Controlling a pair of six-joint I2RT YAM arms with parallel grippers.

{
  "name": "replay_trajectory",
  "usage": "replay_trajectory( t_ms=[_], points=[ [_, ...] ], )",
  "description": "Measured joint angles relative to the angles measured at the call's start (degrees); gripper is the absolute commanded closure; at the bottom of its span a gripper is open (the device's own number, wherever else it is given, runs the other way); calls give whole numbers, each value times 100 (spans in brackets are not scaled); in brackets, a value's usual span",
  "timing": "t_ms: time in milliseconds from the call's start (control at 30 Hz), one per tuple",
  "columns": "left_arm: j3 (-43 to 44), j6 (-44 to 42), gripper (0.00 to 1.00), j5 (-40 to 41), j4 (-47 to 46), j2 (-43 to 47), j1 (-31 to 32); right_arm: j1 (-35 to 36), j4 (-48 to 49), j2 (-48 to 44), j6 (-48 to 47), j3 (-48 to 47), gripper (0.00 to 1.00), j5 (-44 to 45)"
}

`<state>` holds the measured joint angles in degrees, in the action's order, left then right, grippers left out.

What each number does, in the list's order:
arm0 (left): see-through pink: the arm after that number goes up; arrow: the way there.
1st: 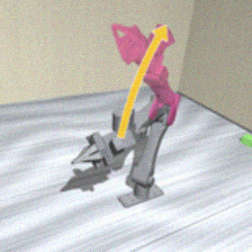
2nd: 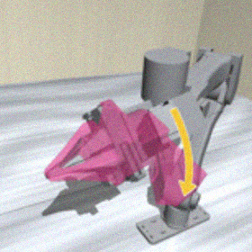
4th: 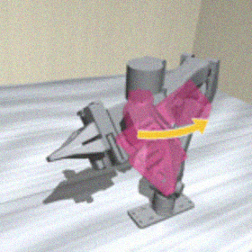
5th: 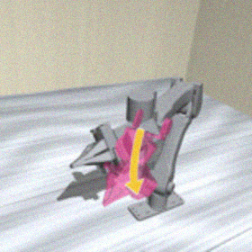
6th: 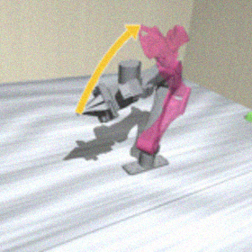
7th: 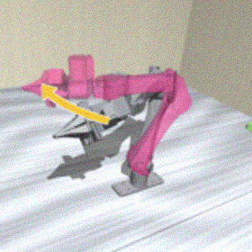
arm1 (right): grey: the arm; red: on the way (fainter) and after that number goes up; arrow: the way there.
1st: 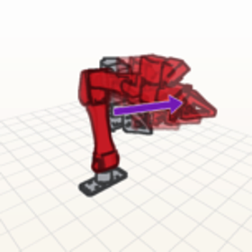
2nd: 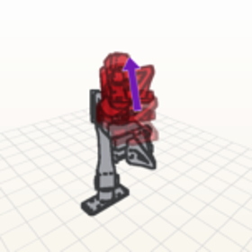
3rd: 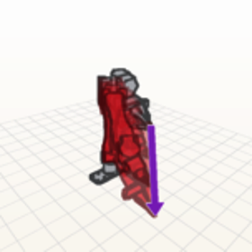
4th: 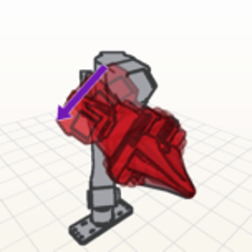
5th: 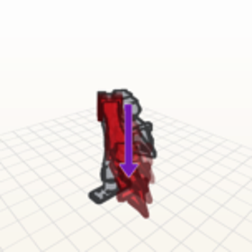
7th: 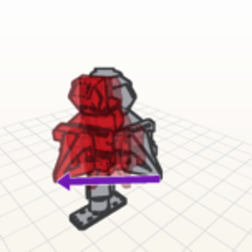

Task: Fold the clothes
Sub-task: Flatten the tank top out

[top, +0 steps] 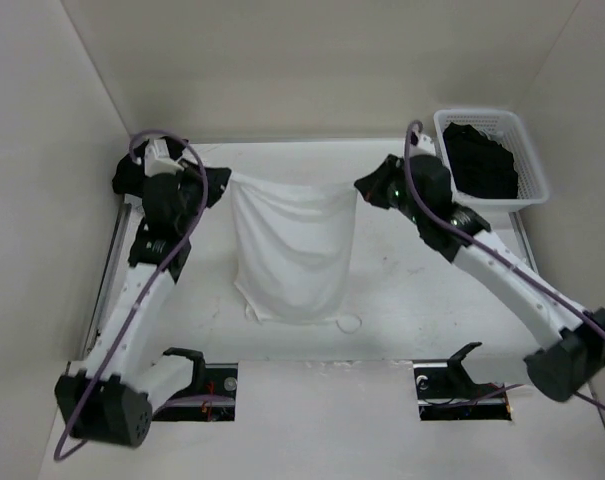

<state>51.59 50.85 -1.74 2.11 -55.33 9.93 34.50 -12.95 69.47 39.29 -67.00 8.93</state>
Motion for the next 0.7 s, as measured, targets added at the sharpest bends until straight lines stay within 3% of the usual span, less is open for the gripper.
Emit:
replay_trajectory(
  t_ms=[200, 367, 533, 700],
  points=[
    [1777, 706, 100, -758, -752, -2041, -844, -717, -2, 1467, 2, -2350, 99, -986],
    [2306, 1038, 98, -1161, -1268, -2022, -1196, -793, 225, 1204, -17, -3034, 99, -1259],
    [1342, 1187, 97, -1349, -2155, -1215, -1051, -782, 793, 474, 20, -1858, 99, -1375],
    [-920, 1318, 97, -1425, -3086, -614, -861, -782, 1340, 42, 219, 531, 98, -1388]
  ],
)
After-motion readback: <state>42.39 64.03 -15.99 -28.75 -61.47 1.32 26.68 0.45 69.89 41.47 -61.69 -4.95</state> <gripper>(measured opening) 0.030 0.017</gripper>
